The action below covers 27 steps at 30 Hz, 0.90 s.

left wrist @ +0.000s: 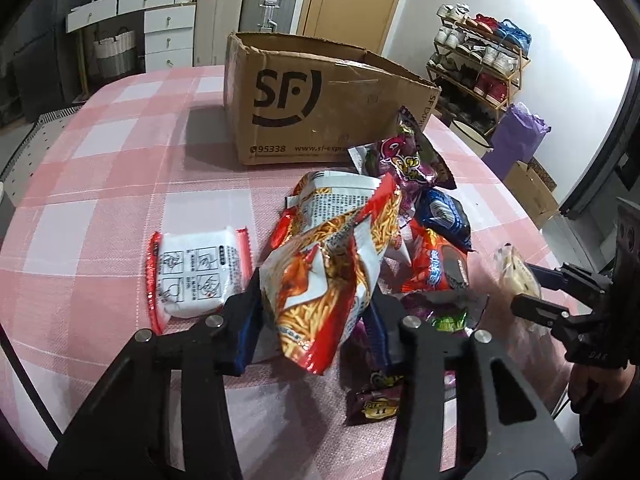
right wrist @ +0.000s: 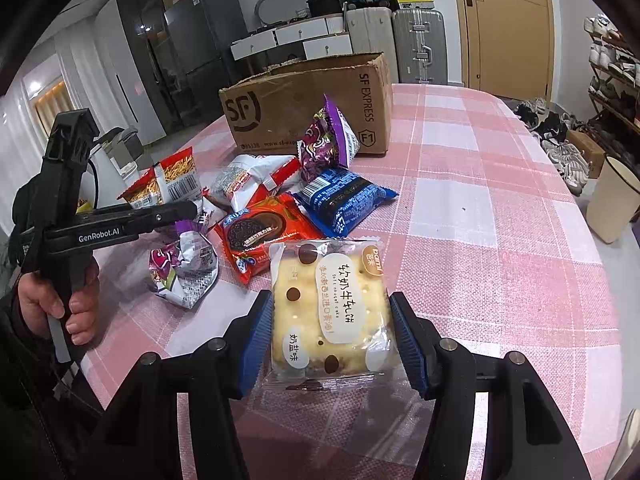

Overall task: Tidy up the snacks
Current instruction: 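Lift the chip bag and cake pack toward the box with both grippers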

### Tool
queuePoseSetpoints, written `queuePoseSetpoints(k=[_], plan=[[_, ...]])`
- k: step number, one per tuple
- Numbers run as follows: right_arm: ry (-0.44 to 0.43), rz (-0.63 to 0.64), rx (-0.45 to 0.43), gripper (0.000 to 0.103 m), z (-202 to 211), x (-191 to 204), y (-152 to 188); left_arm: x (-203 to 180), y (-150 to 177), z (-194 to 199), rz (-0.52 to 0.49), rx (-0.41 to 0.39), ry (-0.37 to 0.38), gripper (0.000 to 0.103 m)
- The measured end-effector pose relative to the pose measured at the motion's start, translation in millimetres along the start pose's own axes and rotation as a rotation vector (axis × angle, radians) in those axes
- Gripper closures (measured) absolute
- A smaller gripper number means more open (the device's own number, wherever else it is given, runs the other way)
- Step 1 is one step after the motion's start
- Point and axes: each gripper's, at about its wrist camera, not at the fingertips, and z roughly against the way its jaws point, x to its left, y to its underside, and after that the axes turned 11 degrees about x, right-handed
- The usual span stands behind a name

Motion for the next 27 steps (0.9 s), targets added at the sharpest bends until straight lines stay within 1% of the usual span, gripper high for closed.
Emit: queuePoseSetpoints(k=[18, 22, 24, 27], plan=[[-0.007, 0.0, -0.042, 0.045, 17.0, 7.2, -4.9, 2.0, 9.2, 29.1, 0.004, -0.035, 0.011, 0.061], [-0.021, -0.008, -0.053, 0.045, 21.2, 7.4, -7.7, 1.2, 10.0, 38.3, 0.001, -0.047, 0.008, 0.061], [-0.029, -0.007, -0.061, 0.045, 24.5, 9.0, -10.2, -0.2, 9.9, 42.6, -0.003, -0.046, -0.001, 0.061], [-0.046, 0.0, -0.069, 0.045, 28.4, 12.2, -14.8, -0.4, 7.0, 45.5, 0.016, -0.012, -0.029, 0.061]])
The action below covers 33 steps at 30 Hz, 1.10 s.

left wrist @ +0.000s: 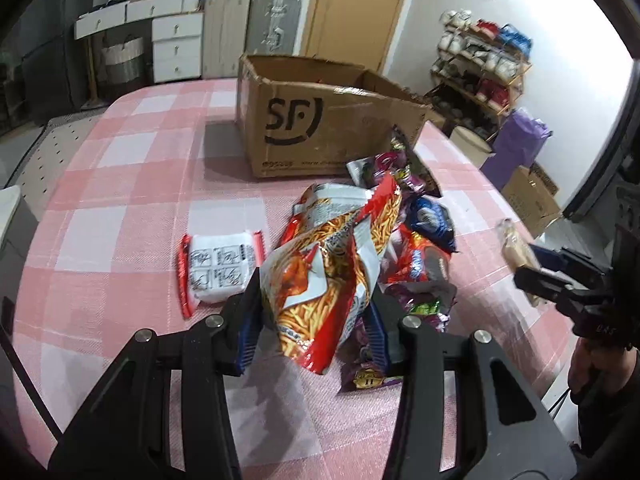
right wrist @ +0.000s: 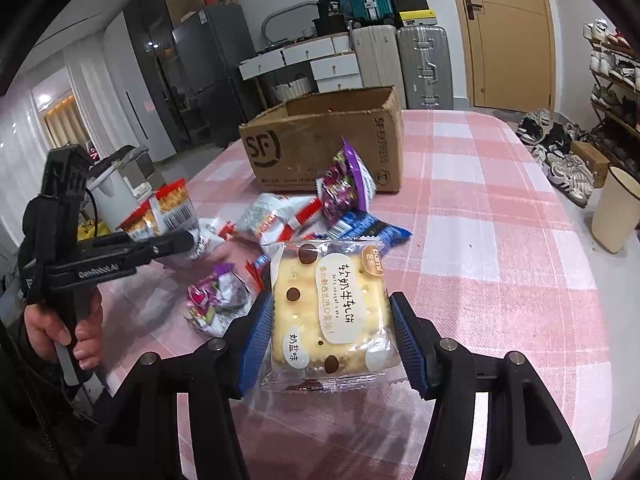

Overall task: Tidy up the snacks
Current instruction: 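Lift the chip bag and cake pack toward the box with both grippers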

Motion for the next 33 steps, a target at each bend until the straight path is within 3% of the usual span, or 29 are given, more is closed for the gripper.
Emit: queuePoseSetpoints(k=[16, 33], plan=[[-0.09, 0.06, -0.076, 0.045, 24.9, 17.1, -59.1, -14.3, -33.1, 49.3, -0.046, -0.042, 0.009, 0.061], [-0.065, 0.162, -0.181, 0.044, 58.8, 30.8, -151.1, -25.8, -115.4, 96.0, -0.096, -0.114, 0.0, 0.061]])
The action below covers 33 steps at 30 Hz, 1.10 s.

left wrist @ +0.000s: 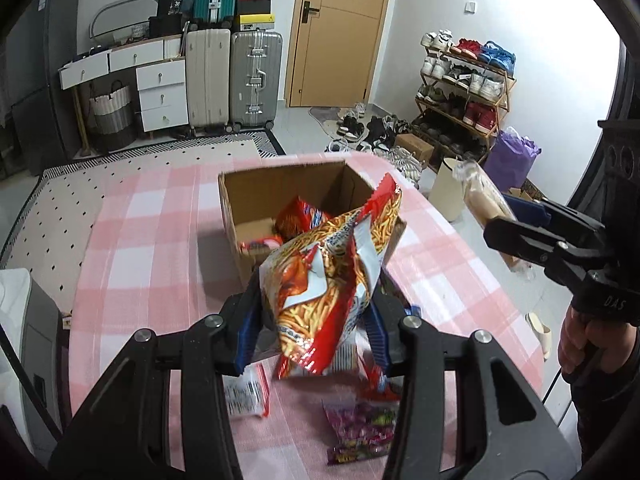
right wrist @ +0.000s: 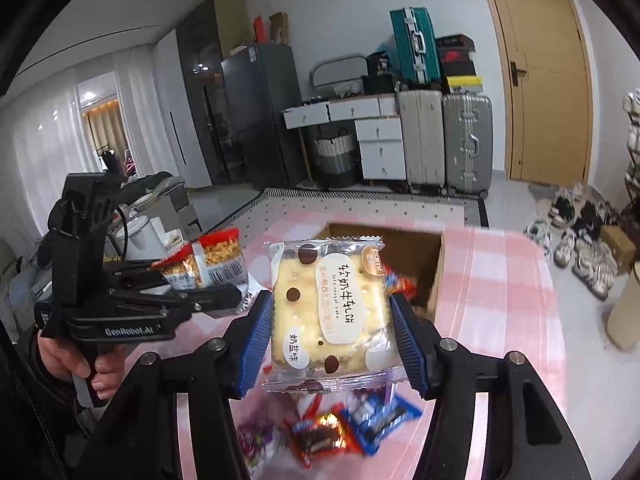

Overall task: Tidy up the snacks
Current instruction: 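Lift the chip bag and cake pack toward the box with both grippers, then open both grippers over the box to drop the chip bag and cake pack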

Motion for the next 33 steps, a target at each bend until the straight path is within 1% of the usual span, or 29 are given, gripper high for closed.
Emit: queuePoseSetpoints(k=[5, 11, 16, 18, 21, 24, 27, 33], plan=[[0.007, 0.04, -0.014, 0.044, -2.5, 2.5, -34.0, 0.8, -31.1, 8.2, 0.002, -0.022, 0.002, 0.061], [0.013, 0.073, -0.01, 0.044, -13.5, 2.1, -73.2, 3.6, -74.2, 10.7, 0.007, -0.033, 0.006, 0.061], [0.017, 0.078, -0.007, 0.044, -22.9, -3.1, -99.1, 4.8, -117.4, 6.9, 0.009, -0.042, 0.008, 0.061], [0.023, 0.078, -0.006, 0.044, -28.9, -8.6, -110.8, 9.3, -136.6, 4.1, 0.015, -0.058, 0.005, 0.061], [0.01, 0.05, 0.004, 0.044, -40.0, -17.8, -124.6, 17.7, -158.9, -0.4, 0.031, -0.067, 0.006, 0.061], [0.023, 0.049, 0.008, 0.044, -50.3, -24.2, -135.8, 23.1, -178.9, -15.7, 0.034, -0.048, -0.003, 0.061], [0.028, 0.038, 0.022, 0.044, -64.9, -32.5, -141.2, 31.3, -194.7, -41.8, 0.047, -0.013, 0.004, 0.061], [0.044, 0.027, 0.092, 0.044, -111.9, -49.9, -142.3, 46.6, -201.9, -103.2, 0.076, 0.069, 0.025, 0.061]])
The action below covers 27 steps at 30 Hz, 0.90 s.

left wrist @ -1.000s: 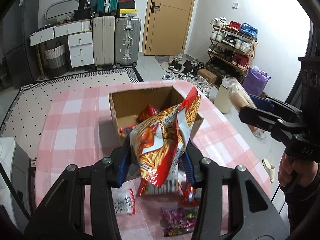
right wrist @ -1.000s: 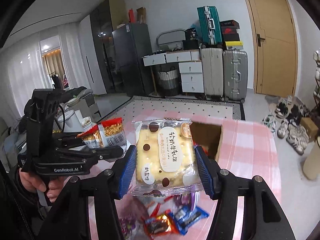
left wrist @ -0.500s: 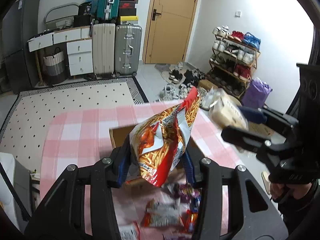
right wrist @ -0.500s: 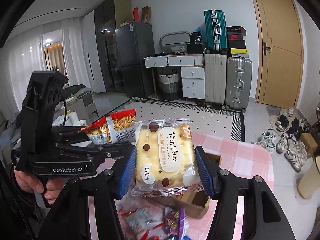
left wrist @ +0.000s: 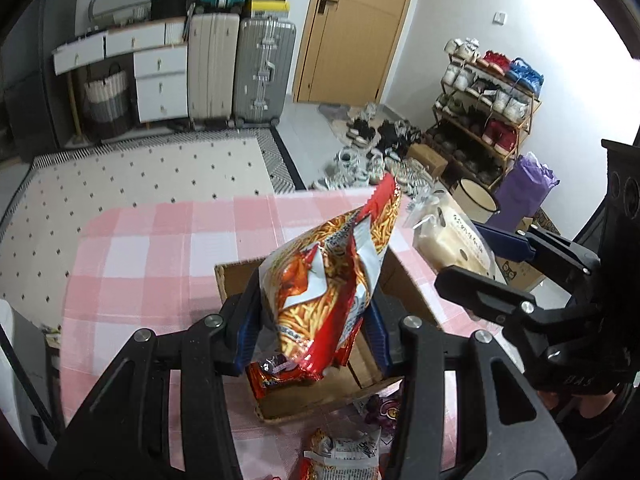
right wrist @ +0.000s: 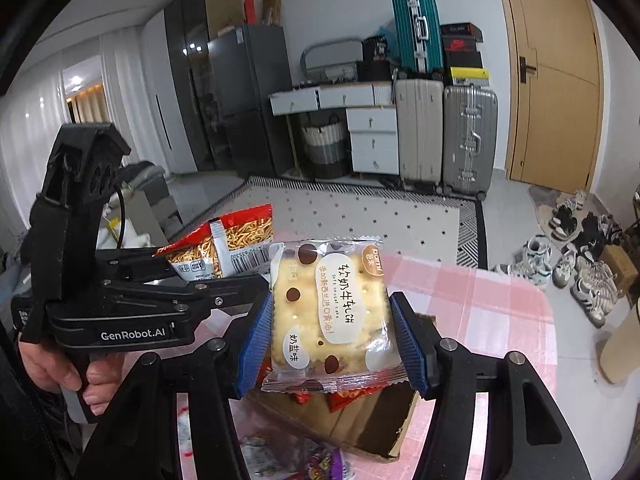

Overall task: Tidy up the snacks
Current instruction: 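Open both grippers over the box to drop the chip bag and cake pack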

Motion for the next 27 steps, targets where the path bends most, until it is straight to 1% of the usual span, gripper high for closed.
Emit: queuePoseSetpoints(k=[4, 6, 14, 16, 17, 19, 21, 23, 24, 27], plan=[[0.002, -0.003, 0.037, 0.044, -28.3, -5.5, 3.8, 6.1, 1.9, -32.9, 0.001, 0.035, -0.007, 0.06], [0.0, -0.011, 0.053, 0.044, -40.0, -9.2, 6.5, 8.1, 9.3, -46.7, 0.0, 0.047, -0.001, 0.06], [0.002, -0.023, 0.083, 0.044, -68.7, -24.4, 18.1, 10.6, 14.6, -84.1, 0.005, 0.091, 0.006, 0.06], [-0.002, -0.033, 0.081, 0.044, -72.0, -26.4, 17.5, 12.7, 16.3, -89.5, 0.003, 0.103, 0.012, 0.055], [-0.004, -0.034, 0.079, 0.044, -72.4, -26.8, 17.8, 13.4, 17.6, -90.4, -0.003, 0.105, 0.008, 0.05], [-0.001, -0.034, 0.069, 0.043, -71.2, -27.1, 16.6, 12.3, 16.7, -87.8, -0.009, 0.092, -0.006, 0.044], [-0.004, -0.036, 0.06, 0.043, -68.4, -27.9, 15.9, 10.7, 18.3, -82.5, -0.016, 0.078, -0.012, 0.029], [-0.002, -0.037, 0.049, 0.04, -63.1, -28.2, 16.7, 9.7, 19.8, -75.9, -0.019, 0.055, -0.033, 0.022], [0.003, -0.037, 0.043, 0.038, -60.1, -28.0, 17.3, 11.0, 21.6, -71.2, -0.021, 0.051, -0.031, 0.021], [0.012, -0.04, 0.025, 0.037, -49.6, -28.0, 19.0, 14.8, 26.1, -63.1, -0.012, 0.046, -0.044, 0.021]])
